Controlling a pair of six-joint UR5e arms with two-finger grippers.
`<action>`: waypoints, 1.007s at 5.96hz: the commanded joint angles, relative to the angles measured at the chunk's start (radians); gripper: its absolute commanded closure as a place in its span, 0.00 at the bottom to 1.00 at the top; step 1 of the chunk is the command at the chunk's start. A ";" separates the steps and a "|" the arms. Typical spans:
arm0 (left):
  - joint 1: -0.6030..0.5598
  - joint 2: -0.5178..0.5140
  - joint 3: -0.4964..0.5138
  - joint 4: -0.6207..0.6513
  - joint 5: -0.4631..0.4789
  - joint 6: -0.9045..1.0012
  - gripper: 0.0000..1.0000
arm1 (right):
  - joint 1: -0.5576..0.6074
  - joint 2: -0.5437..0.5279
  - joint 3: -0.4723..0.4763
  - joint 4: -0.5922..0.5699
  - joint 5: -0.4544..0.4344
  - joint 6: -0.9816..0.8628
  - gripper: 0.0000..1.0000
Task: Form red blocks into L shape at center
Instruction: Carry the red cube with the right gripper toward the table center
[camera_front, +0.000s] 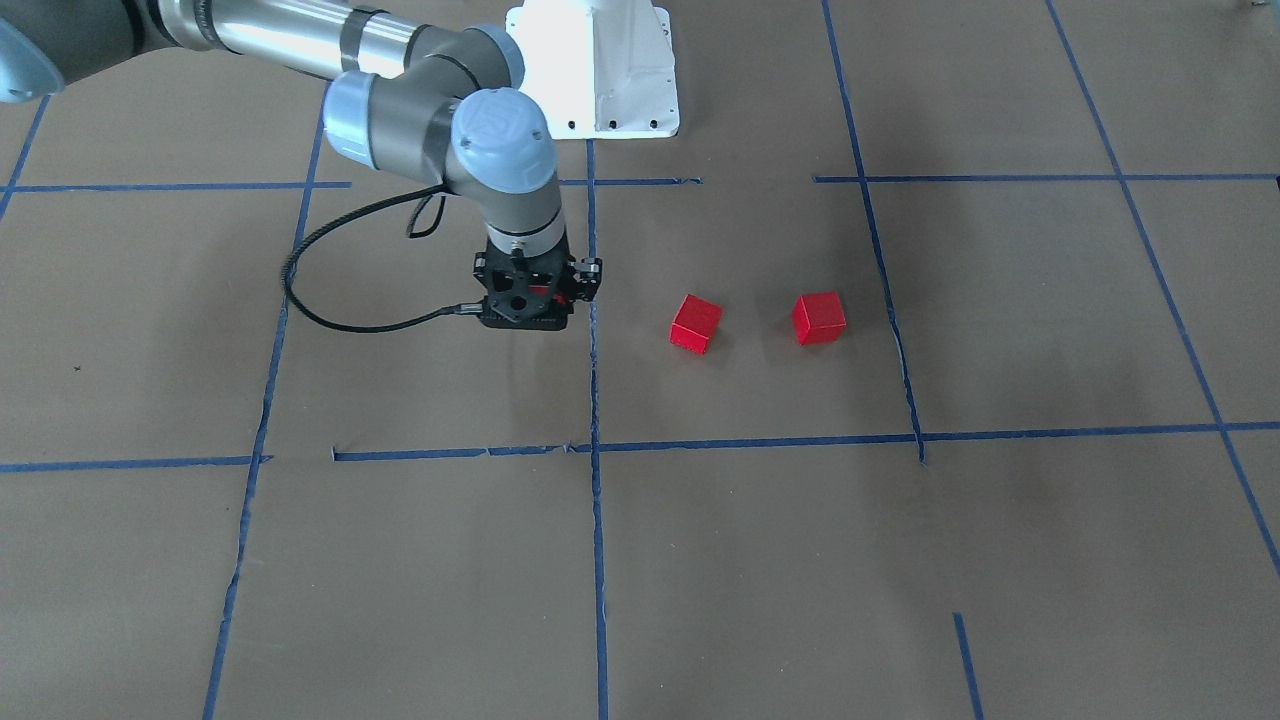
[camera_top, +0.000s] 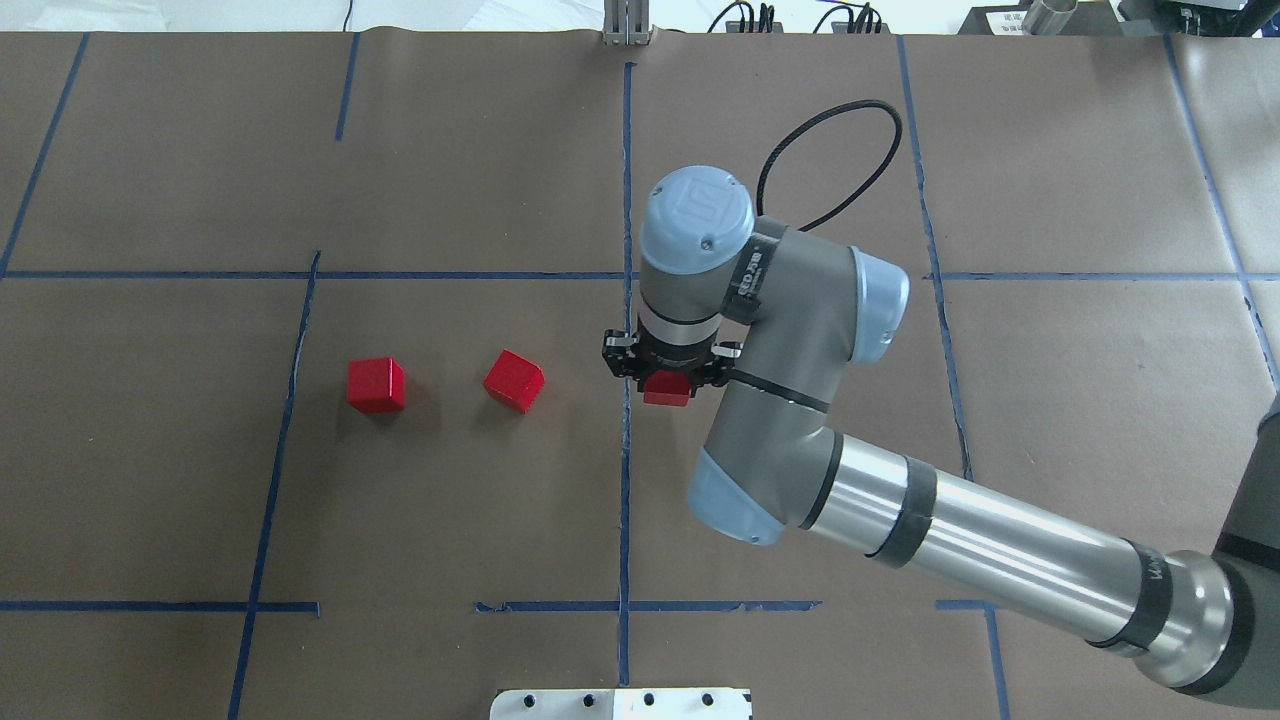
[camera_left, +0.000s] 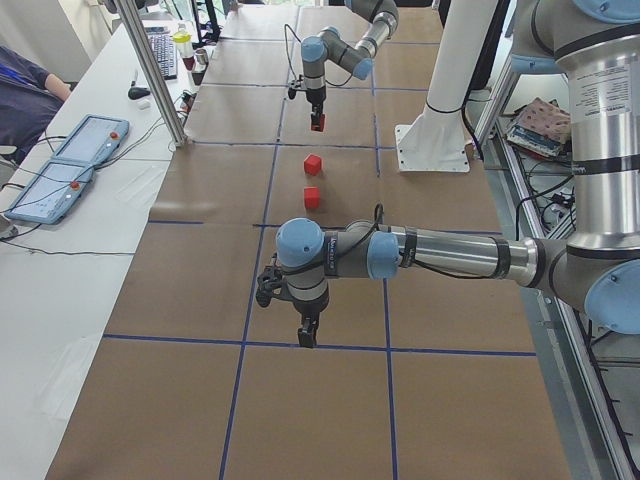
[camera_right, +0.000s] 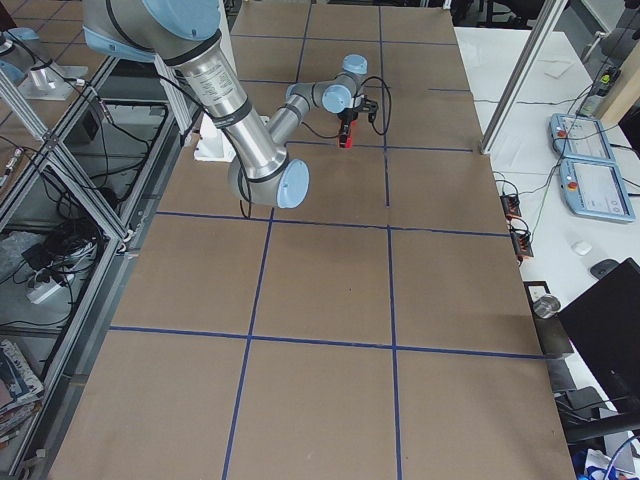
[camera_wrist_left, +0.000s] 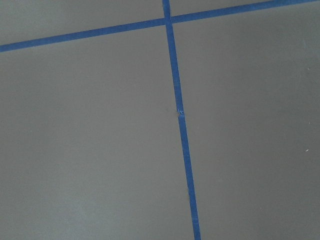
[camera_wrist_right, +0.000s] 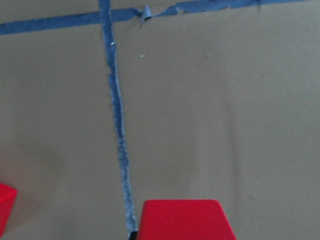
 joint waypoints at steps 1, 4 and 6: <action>0.000 0.001 0.002 0.002 0.000 0.000 0.00 | -0.044 0.050 -0.060 0.004 -0.025 0.027 0.77; 0.000 0.001 0.003 0.002 0.000 0.000 0.00 | -0.056 0.051 -0.106 0.070 -0.047 0.015 0.51; 0.000 0.001 0.003 0.000 0.000 0.000 0.00 | -0.064 0.051 -0.109 0.072 -0.053 0.015 0.21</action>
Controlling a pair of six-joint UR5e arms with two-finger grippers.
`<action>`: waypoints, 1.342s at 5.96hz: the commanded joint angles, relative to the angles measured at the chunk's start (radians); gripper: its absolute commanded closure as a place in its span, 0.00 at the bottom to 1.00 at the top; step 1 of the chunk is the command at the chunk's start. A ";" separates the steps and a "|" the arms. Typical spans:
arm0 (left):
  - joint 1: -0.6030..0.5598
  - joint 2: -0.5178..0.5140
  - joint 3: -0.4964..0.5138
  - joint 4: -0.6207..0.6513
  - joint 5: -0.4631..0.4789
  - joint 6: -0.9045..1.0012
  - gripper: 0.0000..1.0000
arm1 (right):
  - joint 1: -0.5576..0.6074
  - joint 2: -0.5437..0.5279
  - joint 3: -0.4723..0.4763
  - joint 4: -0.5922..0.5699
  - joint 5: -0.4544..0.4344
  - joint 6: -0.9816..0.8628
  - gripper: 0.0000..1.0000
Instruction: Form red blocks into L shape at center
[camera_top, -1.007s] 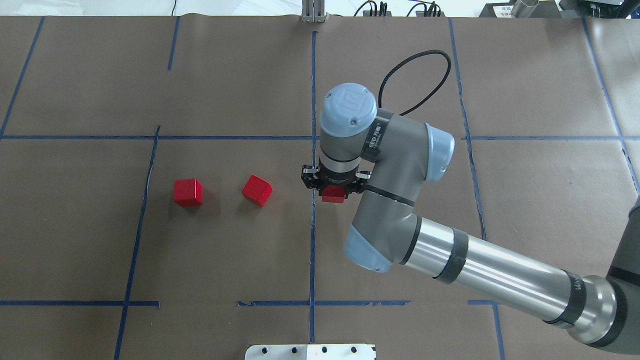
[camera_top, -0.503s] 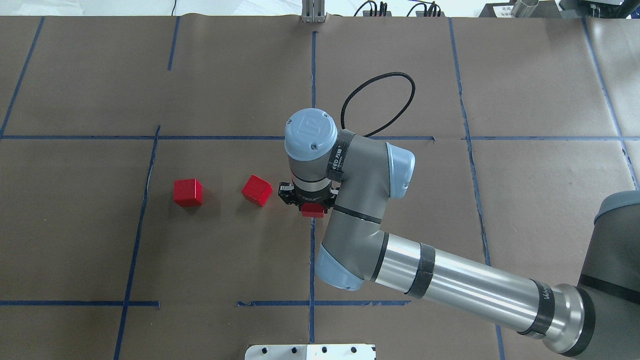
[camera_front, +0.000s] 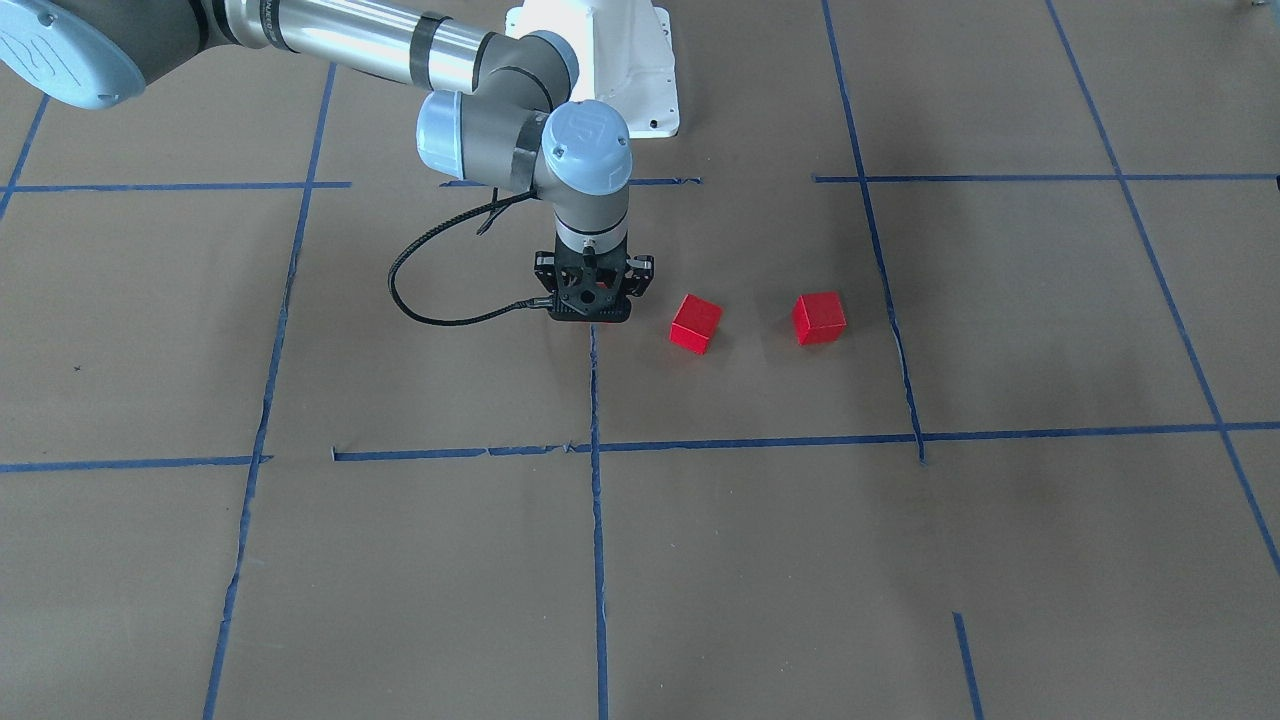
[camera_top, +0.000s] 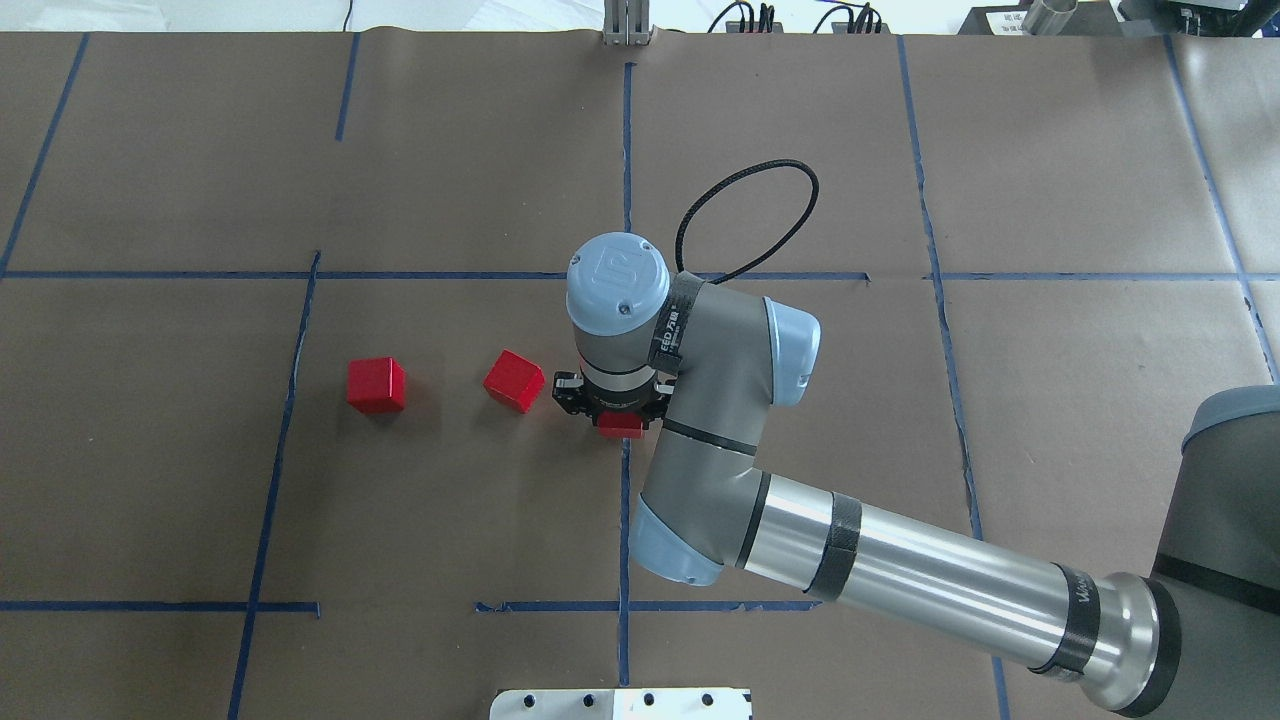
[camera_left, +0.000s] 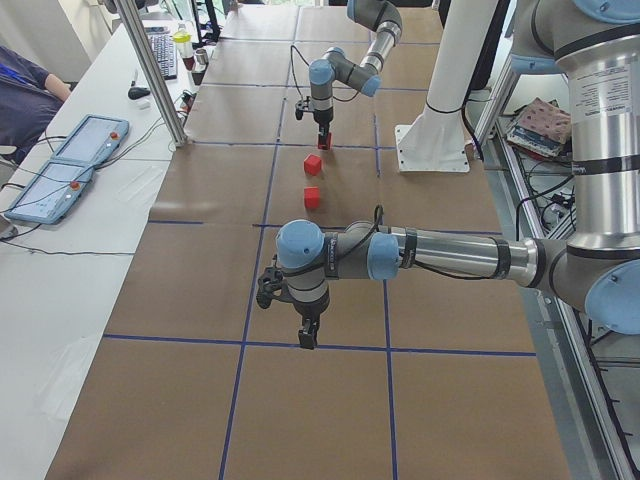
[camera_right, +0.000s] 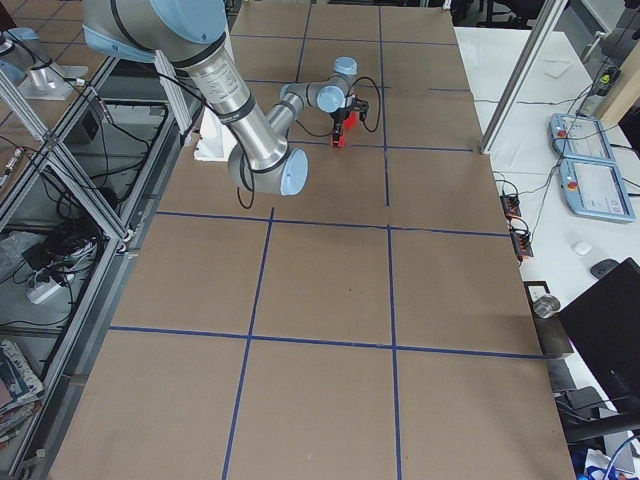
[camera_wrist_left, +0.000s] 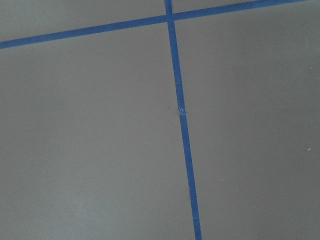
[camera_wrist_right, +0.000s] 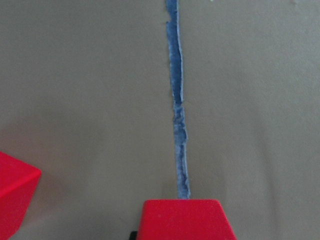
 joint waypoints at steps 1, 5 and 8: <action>0.000 0.000 0.000 0.000 0.000 0.000 0.00 | -0.005 -0.001 -0.003 0.002 -0.004 -0.002 0.02; 0.000 -0.002 -0.014 -0.010 0.002 0.002 0.00 | 0.220 0.009 0.046 -0.057 0.123 -0.175 0.00; 0.005 -0.064 -0.020 -0.034 -0.002 -0.006 0.00 | 0.566 -0.181 0.051 -0.102 0.313 -0.719 0.00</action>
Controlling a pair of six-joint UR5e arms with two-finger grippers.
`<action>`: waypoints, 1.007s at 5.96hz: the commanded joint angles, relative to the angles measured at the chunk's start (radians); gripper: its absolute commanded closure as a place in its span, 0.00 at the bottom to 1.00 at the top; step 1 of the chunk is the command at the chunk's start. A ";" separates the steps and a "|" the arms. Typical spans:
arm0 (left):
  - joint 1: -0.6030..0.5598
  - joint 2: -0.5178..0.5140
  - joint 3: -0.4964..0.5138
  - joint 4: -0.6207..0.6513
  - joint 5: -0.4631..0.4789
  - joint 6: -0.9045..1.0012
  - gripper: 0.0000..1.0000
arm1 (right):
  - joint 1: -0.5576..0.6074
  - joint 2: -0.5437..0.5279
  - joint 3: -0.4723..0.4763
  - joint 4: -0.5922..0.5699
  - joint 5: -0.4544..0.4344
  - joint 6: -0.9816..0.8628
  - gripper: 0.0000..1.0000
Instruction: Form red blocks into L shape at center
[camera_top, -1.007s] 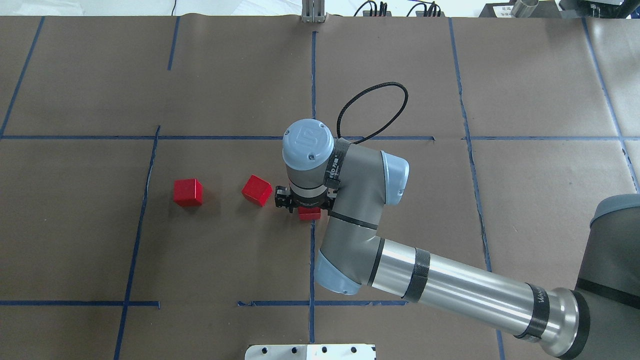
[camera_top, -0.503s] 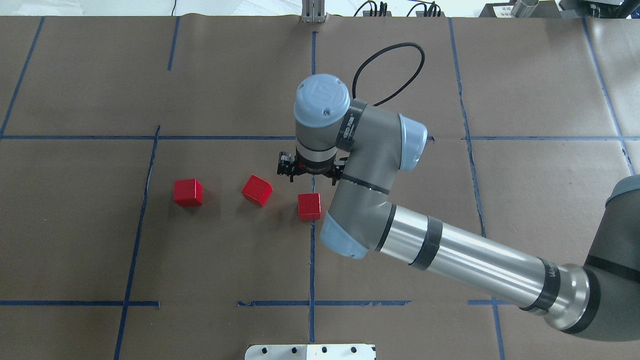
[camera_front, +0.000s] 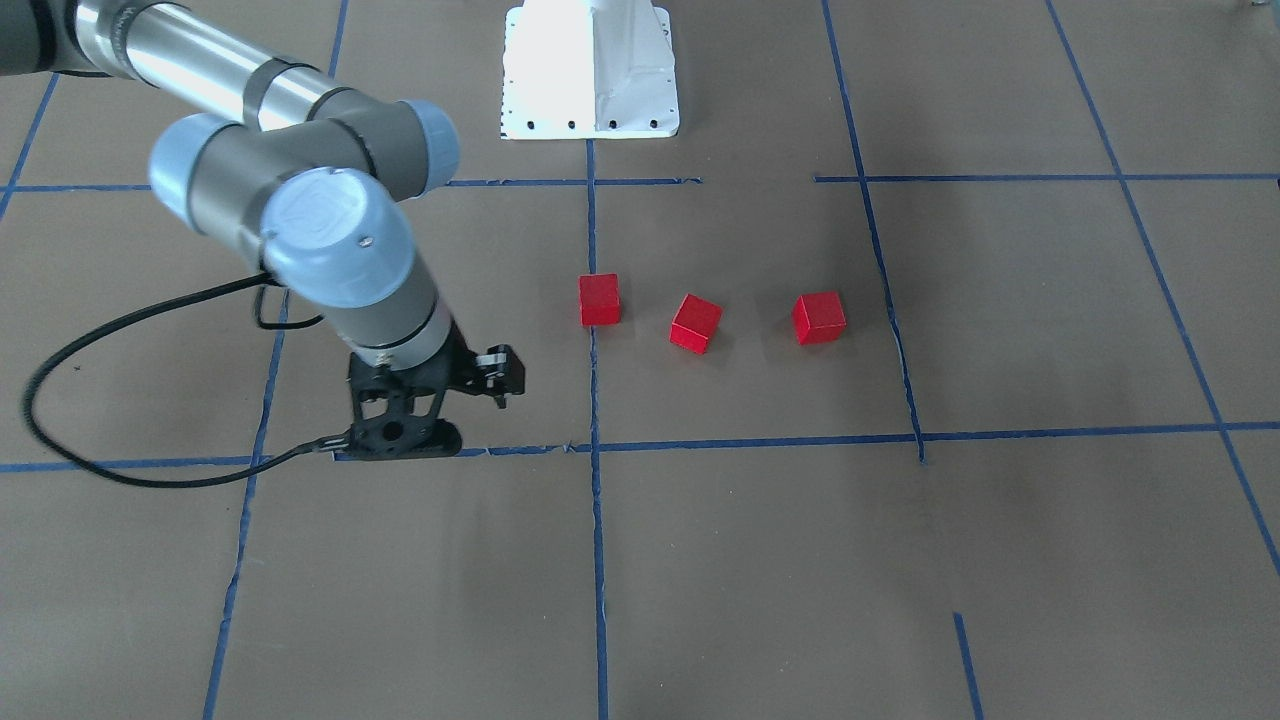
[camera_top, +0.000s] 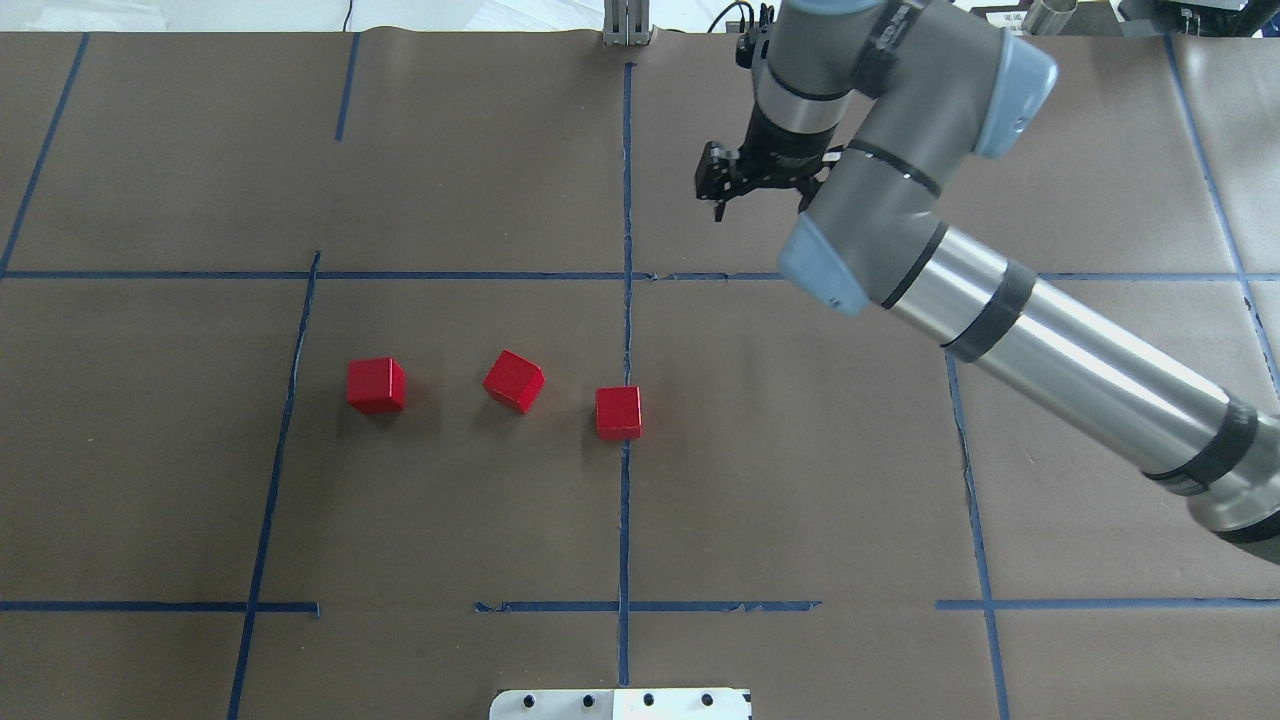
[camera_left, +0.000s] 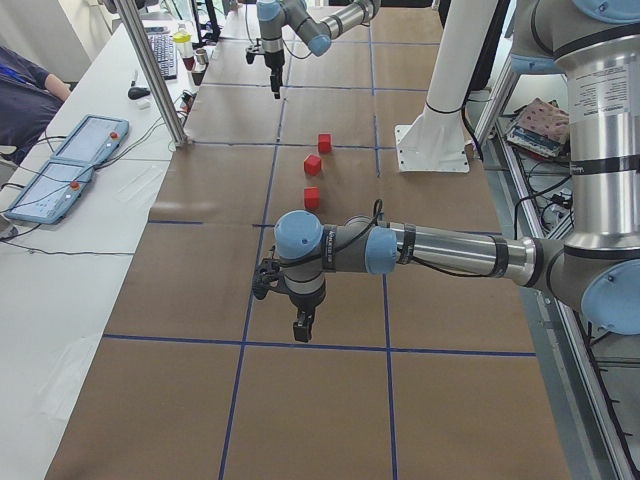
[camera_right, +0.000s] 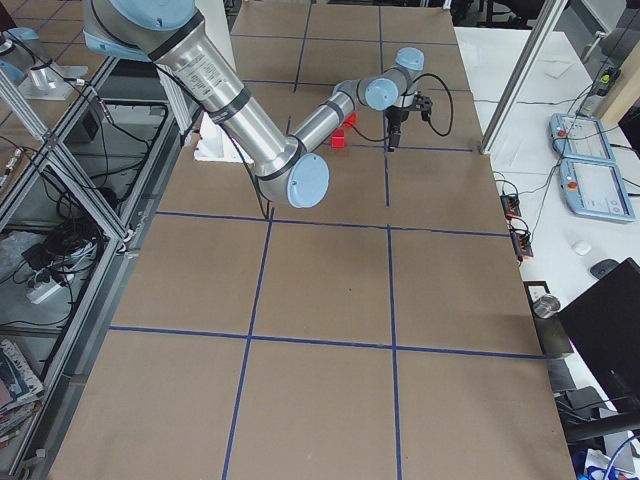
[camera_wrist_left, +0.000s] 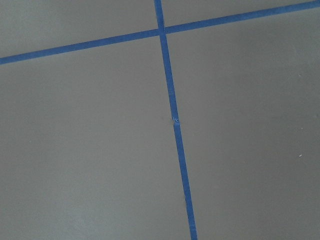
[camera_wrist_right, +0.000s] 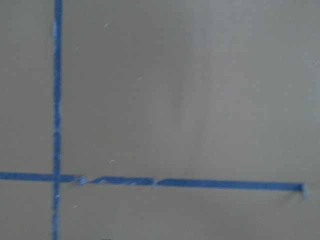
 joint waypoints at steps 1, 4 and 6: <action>0.001 -0.069 0.001 -0.081 0.003 -0.005 0.00 | 0.257 -0.202 0.023 -0.004 0.103 -0.472 0.00; 0.055 -0.157 0.002 -0.091 -0.085 -0.047 0.00 | 0.502 -0.589 0.217 -0.006 0.131 -0.934 0.00; 0.160 -0.172 -0.060 -0.131 -0.092 -0.147 0.00 | 0.623 -0.806 0.274 0.005 0.131 -0.984 0.00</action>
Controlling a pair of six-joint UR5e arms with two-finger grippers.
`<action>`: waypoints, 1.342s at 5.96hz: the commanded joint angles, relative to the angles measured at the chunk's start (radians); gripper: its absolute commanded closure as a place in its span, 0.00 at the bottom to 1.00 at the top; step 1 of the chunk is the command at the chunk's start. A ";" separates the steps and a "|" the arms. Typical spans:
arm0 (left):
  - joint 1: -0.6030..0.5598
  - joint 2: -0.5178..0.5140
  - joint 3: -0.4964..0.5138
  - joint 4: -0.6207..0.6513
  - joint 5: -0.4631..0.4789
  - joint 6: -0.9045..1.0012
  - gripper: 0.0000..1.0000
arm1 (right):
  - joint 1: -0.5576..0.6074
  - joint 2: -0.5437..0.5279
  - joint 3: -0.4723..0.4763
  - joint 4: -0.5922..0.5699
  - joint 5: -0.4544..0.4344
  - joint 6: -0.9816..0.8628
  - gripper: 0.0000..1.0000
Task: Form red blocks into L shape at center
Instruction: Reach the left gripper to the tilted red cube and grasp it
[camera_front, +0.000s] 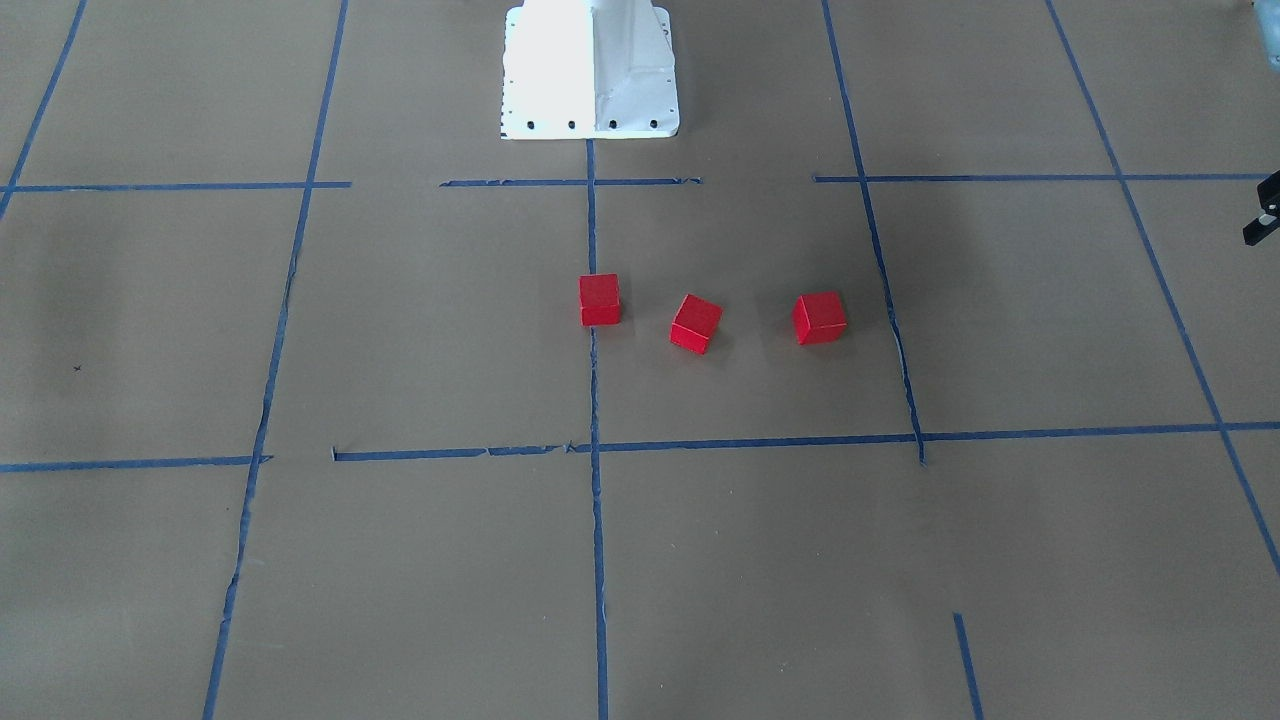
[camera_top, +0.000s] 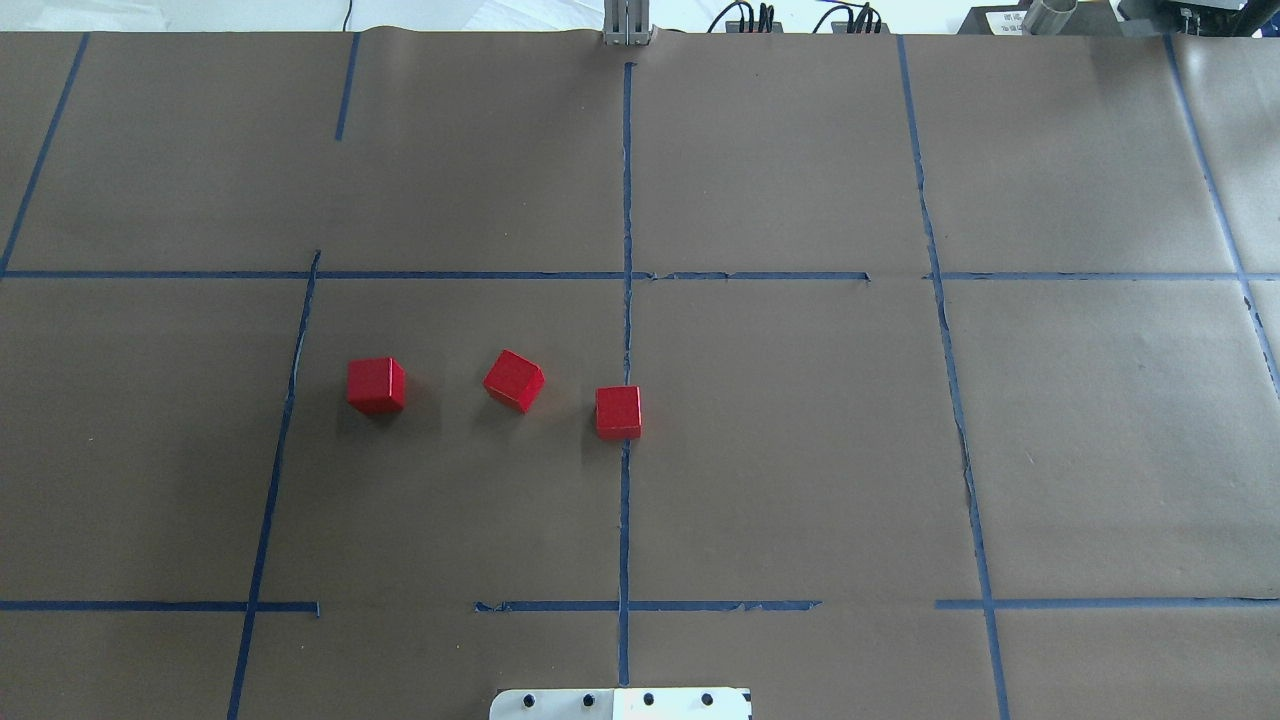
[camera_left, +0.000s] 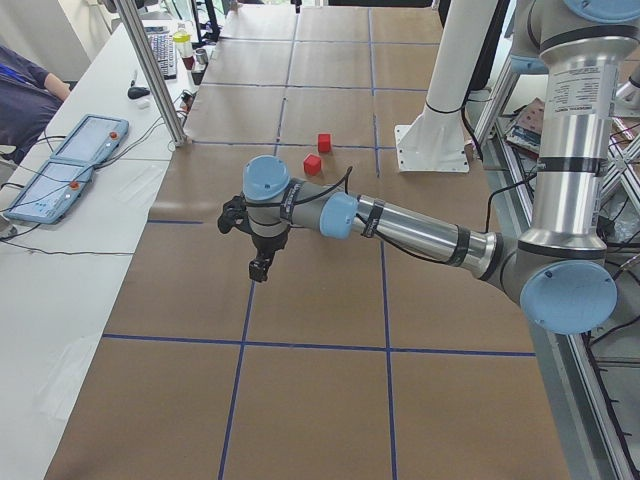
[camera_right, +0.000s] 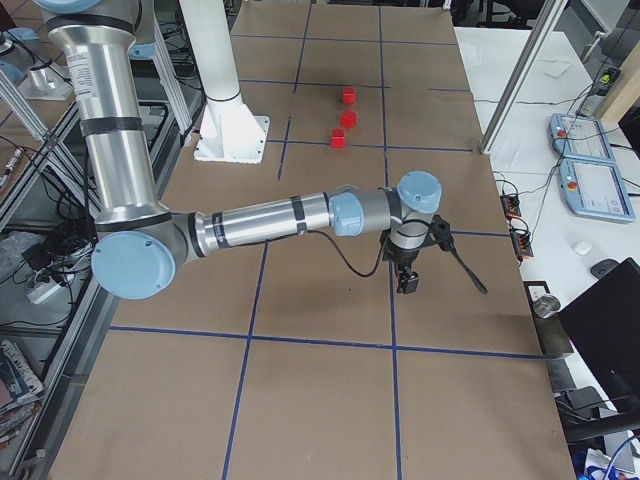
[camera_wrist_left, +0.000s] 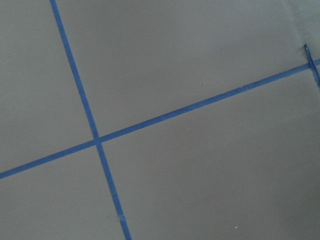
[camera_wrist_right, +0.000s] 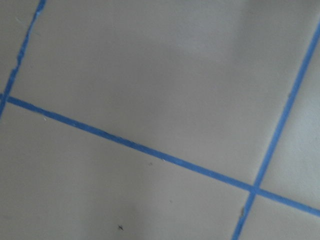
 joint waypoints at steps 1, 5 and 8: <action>0.166 -0.021 -0.074 -0.032 -0.003 -0.205 0.00 | 0.079 -0.164 0.061 0.005 0.001 -0.007 0.00; 0.641 -0.363 -0.081 -0.020 0.230 -0.687 0.00 | 0.079 -0.186 0.102 0.009 -0.001 0.065 0.00; 0.837 -0.567 0.100 -0.036 0.470 -0.865 0.00 | 0.079 -0.186 0.102 0.007 -0.001 0.065 0.00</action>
